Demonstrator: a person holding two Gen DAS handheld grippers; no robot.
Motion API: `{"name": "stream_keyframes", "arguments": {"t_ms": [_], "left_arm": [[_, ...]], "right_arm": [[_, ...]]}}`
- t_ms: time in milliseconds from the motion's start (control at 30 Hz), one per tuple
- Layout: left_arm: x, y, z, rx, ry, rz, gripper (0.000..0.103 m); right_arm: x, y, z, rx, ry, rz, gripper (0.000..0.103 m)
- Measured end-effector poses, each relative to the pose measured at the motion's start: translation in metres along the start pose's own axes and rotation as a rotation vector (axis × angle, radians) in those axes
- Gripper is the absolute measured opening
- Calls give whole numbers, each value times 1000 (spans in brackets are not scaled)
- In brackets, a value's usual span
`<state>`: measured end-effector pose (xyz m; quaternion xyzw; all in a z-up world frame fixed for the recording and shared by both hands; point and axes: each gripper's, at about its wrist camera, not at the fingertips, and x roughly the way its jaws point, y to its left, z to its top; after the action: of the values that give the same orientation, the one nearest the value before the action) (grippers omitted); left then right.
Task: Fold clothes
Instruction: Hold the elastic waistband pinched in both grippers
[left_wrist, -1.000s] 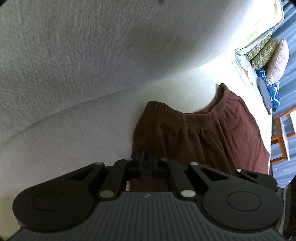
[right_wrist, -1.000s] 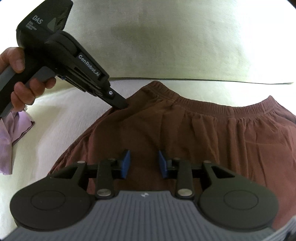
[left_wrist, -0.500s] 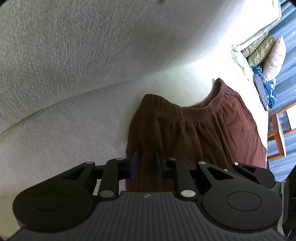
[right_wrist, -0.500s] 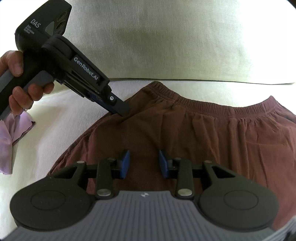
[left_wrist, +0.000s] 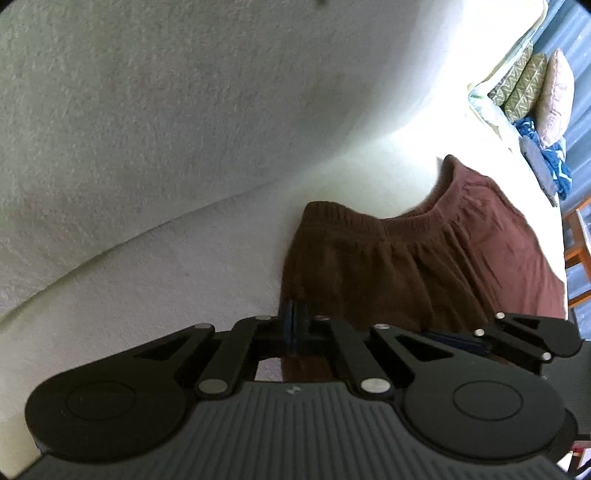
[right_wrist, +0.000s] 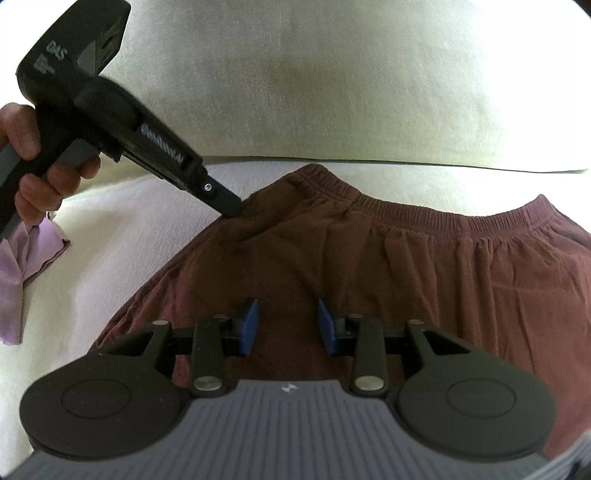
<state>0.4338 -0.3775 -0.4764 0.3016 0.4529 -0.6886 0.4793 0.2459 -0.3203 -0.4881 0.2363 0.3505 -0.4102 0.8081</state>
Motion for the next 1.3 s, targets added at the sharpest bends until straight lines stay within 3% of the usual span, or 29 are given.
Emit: {"name": "stream_keyframes", "arguments": {"t_ms": [200, 367, 467, 700, 967, 1033, 1100, 1300], "left_arm": [[-11, 2, -6, -20, -39, -4, 0], [-5, 10, -4, -68, -2, 26, 0], [-18, 16, -6, -142, -6, -71, 0], [-21, 19, -37, -223, 58, -129, 3], [-11, 18, -52, -284, 83, -158, 5], [-12, 19, -52, -293, 84, -166, 19], [-12, 19, -54, -291, 94, -159, 23], [-10, 19, -58, -274, 97, -164, 19]], "right_arm": [[0, 0, -1, -3, -3, -1, 32], [0, 0, 0, -1, 0, -3, 32], [0, 0, 2, 2, 9, -4, 32], [1, 0, 3, 0, 13, 9, 33], [1, 1, 3, -8, 6, 8, 34], [1, 0, 3, -9, 7, 9, 34], [1, 0, 3, -10, 8, 8, 34], [0, 1, 2, -7, 3, 5, 34]]}}
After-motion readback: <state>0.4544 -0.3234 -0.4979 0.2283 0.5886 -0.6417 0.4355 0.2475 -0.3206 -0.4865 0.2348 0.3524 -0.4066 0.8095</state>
